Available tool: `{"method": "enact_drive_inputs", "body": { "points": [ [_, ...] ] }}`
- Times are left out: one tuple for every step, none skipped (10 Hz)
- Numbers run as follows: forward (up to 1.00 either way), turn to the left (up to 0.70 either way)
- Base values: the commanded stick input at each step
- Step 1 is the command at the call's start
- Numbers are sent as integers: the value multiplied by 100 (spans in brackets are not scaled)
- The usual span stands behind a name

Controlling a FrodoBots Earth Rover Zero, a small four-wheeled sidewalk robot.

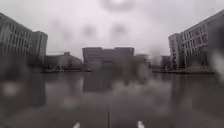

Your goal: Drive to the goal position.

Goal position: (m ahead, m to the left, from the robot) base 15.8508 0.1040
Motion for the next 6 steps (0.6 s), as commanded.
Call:
{"method": "enact_drive_inputs", "body": {
  "points": [
    [70,0],
    [70,0],
    [70,0],
    [70,0],
    [70,0],
    [70,0]
  ]
}}
